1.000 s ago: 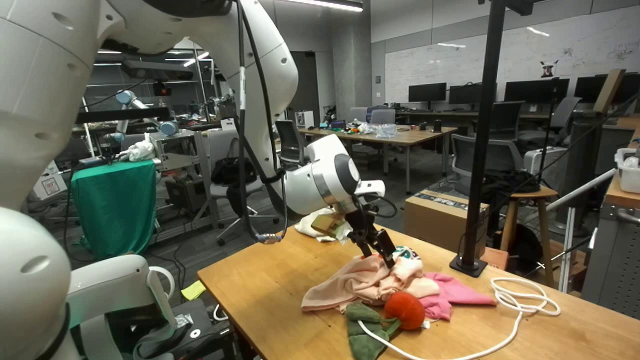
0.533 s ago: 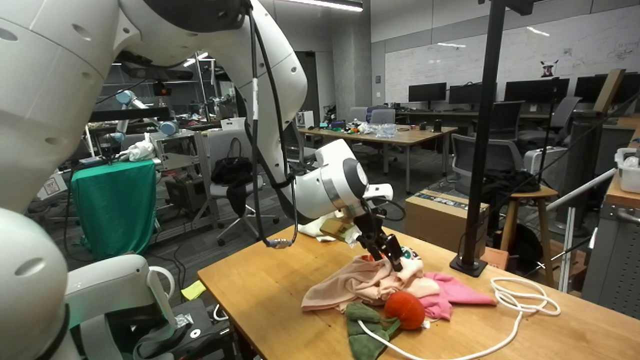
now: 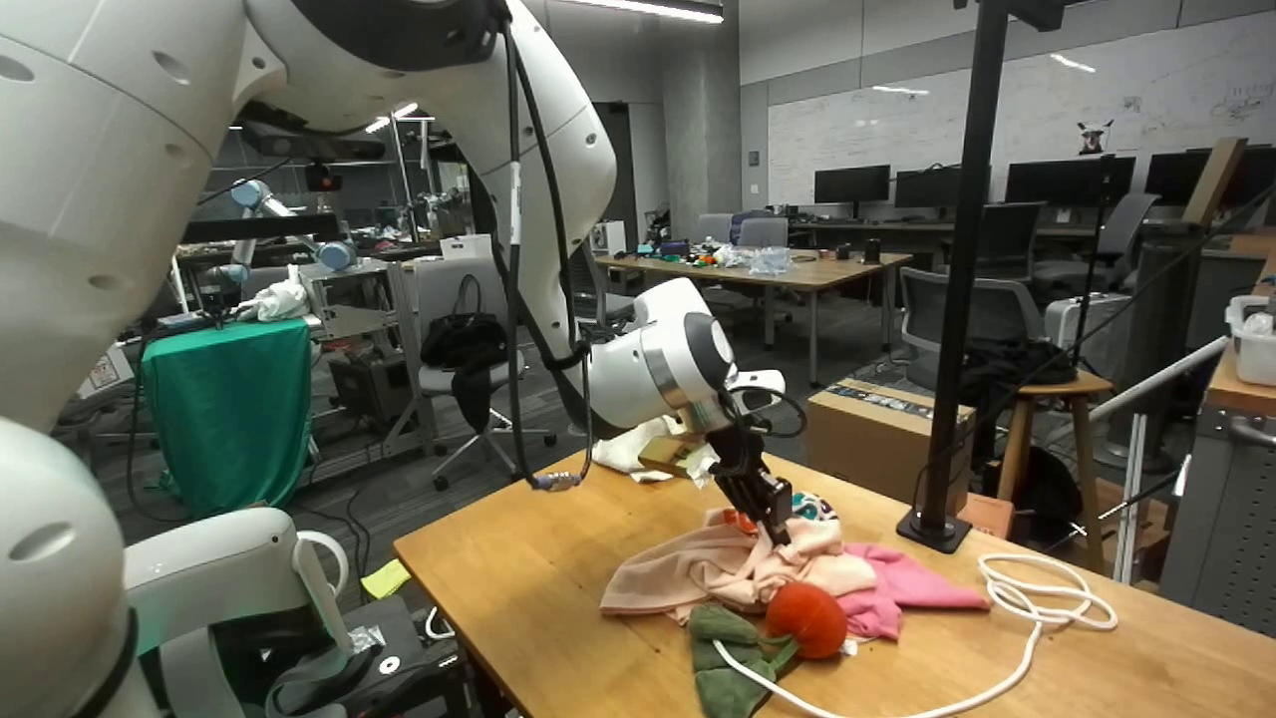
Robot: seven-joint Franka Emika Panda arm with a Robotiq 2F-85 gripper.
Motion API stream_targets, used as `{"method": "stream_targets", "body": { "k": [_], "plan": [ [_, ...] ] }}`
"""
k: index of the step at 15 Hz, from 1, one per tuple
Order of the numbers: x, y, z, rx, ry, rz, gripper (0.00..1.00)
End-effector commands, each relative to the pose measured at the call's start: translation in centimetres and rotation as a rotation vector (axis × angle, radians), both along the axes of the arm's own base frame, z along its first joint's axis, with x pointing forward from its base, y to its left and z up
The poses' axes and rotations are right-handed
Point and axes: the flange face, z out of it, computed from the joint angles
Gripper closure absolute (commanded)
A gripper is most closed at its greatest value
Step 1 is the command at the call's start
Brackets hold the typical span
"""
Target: Move the white towel to the right front corner, then move it to the left back corner, then move the rope to the right back corner, then move the peach shirt to the left front corner, then move the pink shirt away from you, then move the turnip plushie closer to you
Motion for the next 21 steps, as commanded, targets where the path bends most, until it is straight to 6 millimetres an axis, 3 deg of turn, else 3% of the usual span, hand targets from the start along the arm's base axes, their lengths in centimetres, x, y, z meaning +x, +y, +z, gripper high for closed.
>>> {"method": "stream_targets", "body": {
  "k": [1,5,10,16,21],
  "plan": [
    [0.2,-0.1,3.2,-0.015,0.030,0.012,0.98],
    [0.3,0.1,7.8,-0.048,0.049,0.028,0.94],
    [0.6,1.2,14.8,-0.049,0.012,0.036,0.94],
    [-1.4,5.4,21.8,-0.049,0.064,0.148,0.94],
    [-3.8,9.3,24.5,-0.051,0.170,0.286,0.94]
  ]
}}
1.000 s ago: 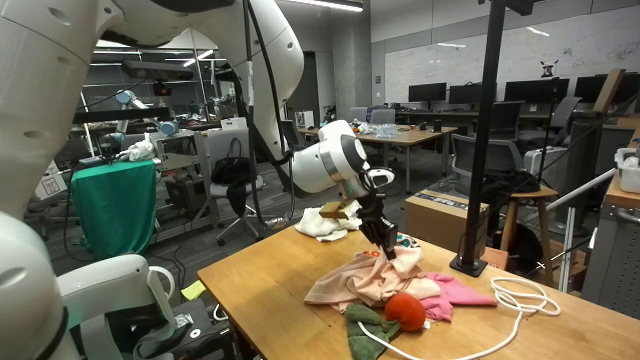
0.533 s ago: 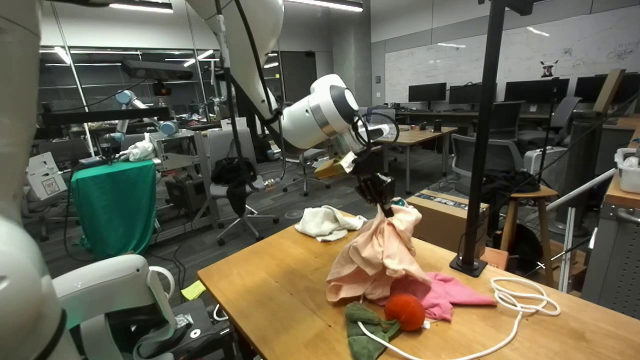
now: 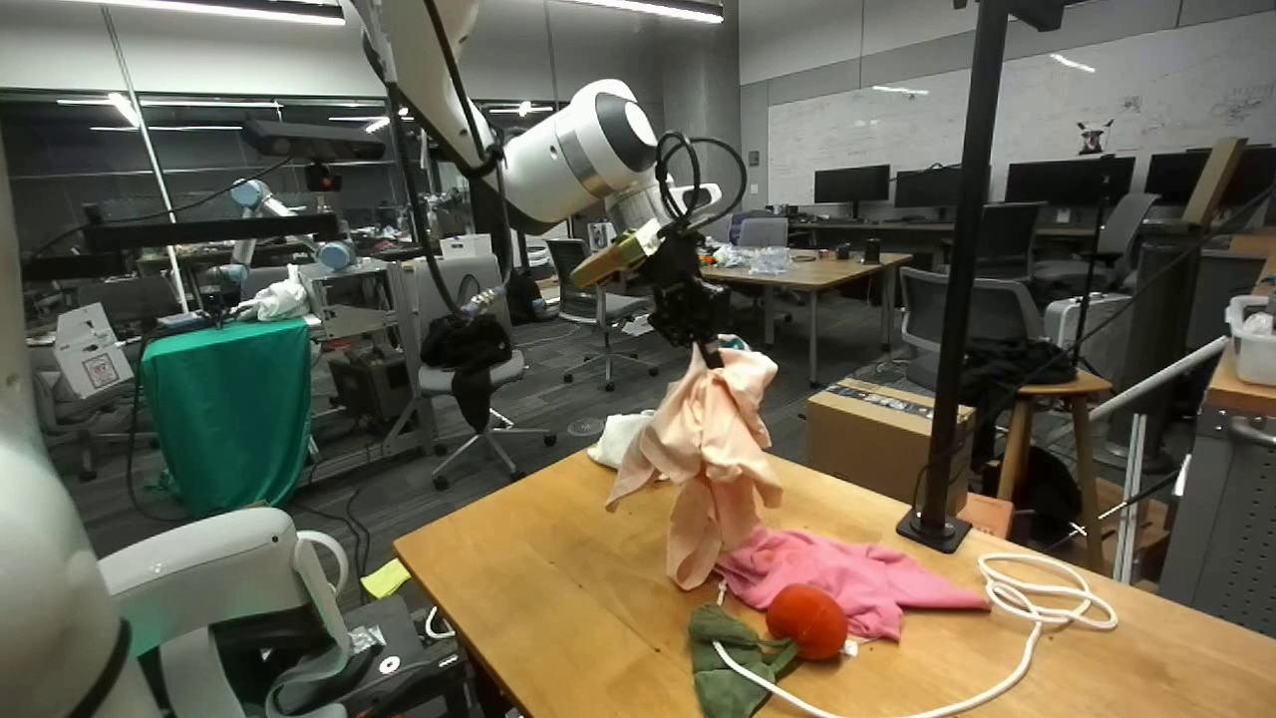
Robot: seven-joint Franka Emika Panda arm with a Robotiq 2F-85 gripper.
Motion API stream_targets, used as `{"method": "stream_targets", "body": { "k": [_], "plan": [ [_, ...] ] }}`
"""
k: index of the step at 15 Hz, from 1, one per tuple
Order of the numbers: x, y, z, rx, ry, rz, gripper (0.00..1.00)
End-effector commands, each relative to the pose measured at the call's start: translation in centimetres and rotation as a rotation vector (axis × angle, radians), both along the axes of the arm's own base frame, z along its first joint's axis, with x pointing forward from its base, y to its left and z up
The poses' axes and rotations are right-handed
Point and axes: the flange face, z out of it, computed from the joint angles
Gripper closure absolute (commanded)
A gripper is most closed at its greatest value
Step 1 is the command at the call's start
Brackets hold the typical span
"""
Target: Move the white towel to the right front corner, then move it to the left back corner, then move the rope to the right back corner, then move the peach shirt to the left front corner, then move the pink shirt away from you, then move the turnip plushie closer to you
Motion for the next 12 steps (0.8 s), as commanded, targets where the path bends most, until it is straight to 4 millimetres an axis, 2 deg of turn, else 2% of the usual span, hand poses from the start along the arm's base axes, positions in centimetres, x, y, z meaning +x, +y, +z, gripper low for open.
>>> {"method": "stream_targets", "body": {
  "k": [1,7,12],
  "plan": [
    [-1.6,2.3,2.0,-0.003,0.080,0.105,0.94],
    [-4.6,6.6,2.2,0.016,0.222,0.302,0.94],
    [-7.3,10.1,1.4,0.071,0.316,0.422,0.94]
  ]
}}
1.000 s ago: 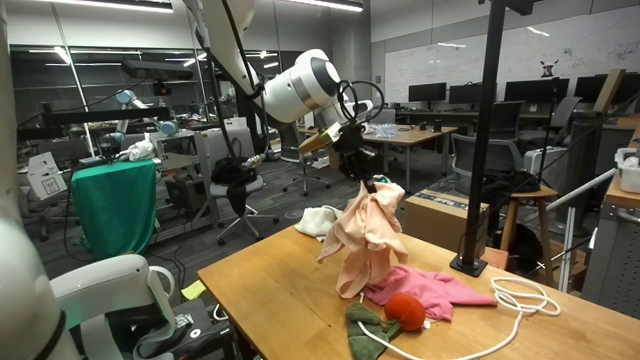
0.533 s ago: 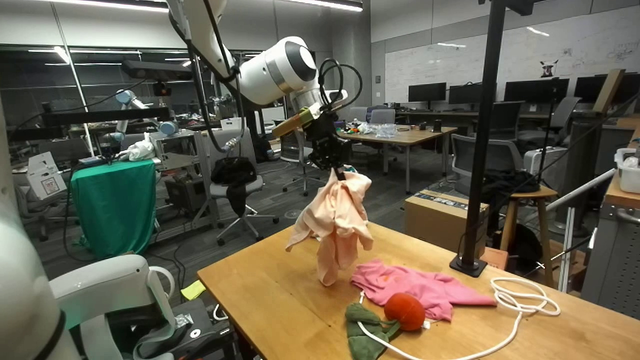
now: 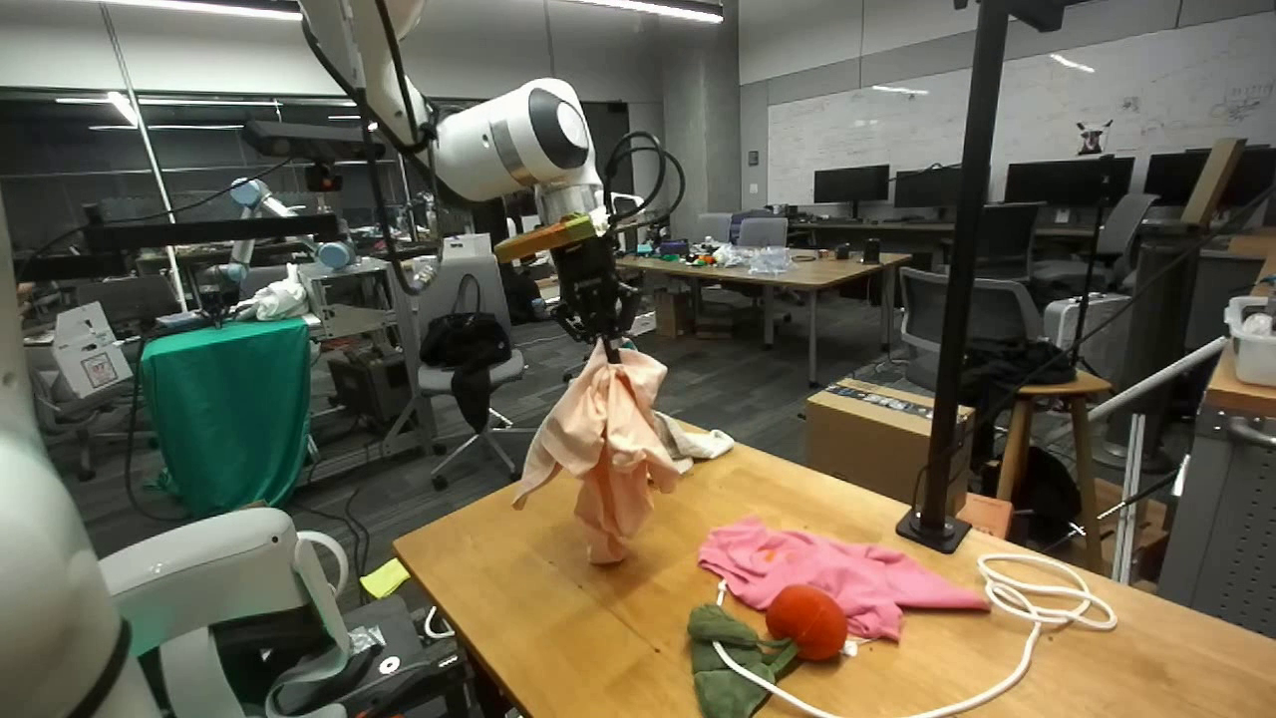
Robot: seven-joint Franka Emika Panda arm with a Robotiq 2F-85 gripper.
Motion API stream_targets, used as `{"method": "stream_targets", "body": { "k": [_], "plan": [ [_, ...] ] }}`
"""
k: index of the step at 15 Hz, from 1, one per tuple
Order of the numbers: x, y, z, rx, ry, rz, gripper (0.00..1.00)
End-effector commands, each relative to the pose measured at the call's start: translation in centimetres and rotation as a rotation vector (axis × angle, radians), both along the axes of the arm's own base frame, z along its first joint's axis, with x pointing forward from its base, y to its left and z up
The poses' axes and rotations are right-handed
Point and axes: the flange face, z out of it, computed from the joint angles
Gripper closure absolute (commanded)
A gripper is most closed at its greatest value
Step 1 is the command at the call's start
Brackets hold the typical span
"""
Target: Move the white towel to the right front corner, then move it to the left back corner, then move the rope to the right back corner, then move the peach shirt to the left front corner, then move the pink shirt away from you, then move the turnip plushie closer to you
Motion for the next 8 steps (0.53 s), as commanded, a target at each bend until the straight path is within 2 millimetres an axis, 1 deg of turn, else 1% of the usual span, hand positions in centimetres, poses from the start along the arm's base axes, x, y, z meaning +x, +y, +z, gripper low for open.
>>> {"method": "stream_targets", "body": {
  "k": [1,3,5,8],
  "plan": [
    [-1.8,2.0,0.6,0.048,0.072,0.071,0.94],
    [-2.7,3.1,-0.1,0.082,0.099,0.082,0.94],
    [-3.6,4.1,-1.4,0.122,0.129,0.073,0.95],
    [-4.6,5.3,-4.0,0.165,0.178,0.031,0.95]
  ]
}}
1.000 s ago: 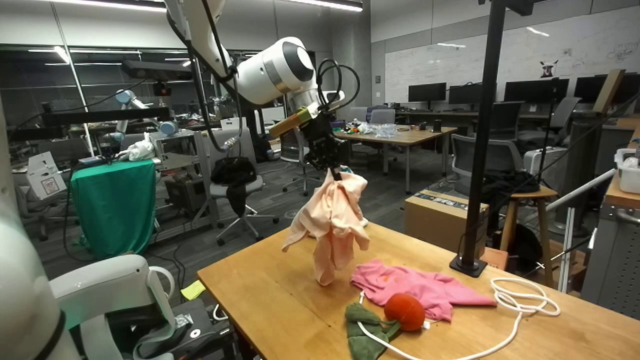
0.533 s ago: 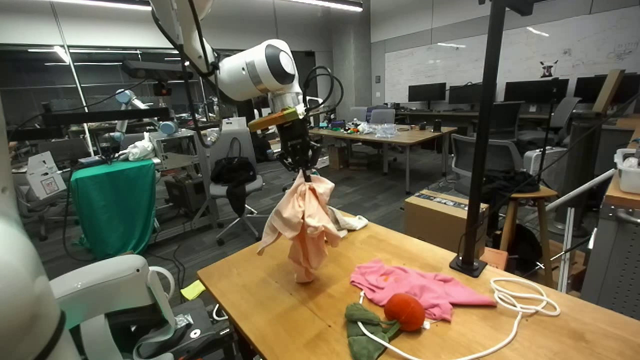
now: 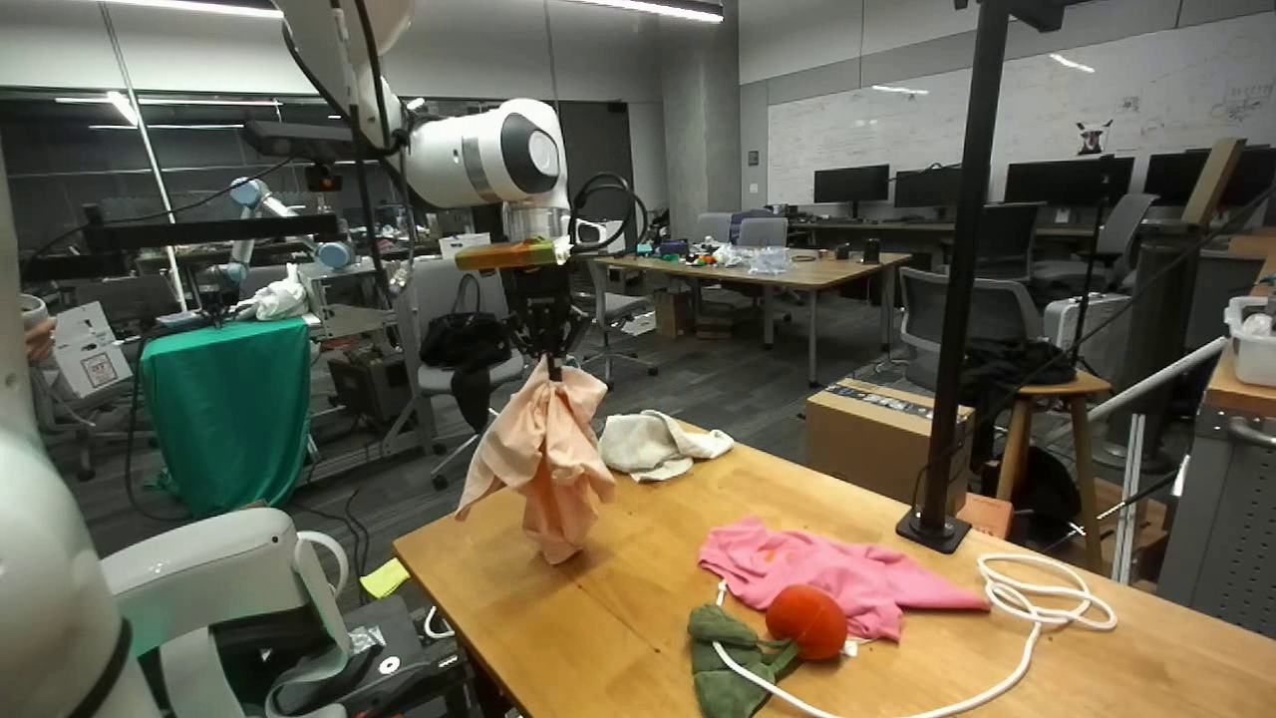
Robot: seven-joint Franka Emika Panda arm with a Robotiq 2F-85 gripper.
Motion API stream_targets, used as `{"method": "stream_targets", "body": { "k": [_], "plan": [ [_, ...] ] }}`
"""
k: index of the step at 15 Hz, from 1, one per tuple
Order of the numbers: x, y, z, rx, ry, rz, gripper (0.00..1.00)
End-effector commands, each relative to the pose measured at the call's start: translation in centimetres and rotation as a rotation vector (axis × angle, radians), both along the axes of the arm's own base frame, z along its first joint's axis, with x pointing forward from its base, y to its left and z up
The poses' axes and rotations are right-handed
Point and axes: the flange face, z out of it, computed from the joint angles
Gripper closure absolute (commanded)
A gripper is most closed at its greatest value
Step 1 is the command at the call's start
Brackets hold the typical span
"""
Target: Move the white towel to the right front corner, then move it to the left back corner, then move the rope to the right back corner, then move the peach shirt to the left front corner, then move the pink shirt away from you, then move the turnip plushie closer to you
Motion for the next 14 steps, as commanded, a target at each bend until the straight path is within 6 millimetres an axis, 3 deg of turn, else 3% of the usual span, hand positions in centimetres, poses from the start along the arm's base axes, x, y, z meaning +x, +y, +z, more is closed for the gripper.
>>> {"method": "stream_targets", "body": {
  "k": [1,8,14],
  "plan": [
    [-1.1,1.2,-2.7,0.062,0.067,-0.032,0.95],
    [-2.0,2.2,-9.5,0.095,0.280,-0.163,0.95],
    [-1.5,2.6,-11.9,0.144,0.398,-0.254,0.95]
  ]
}}
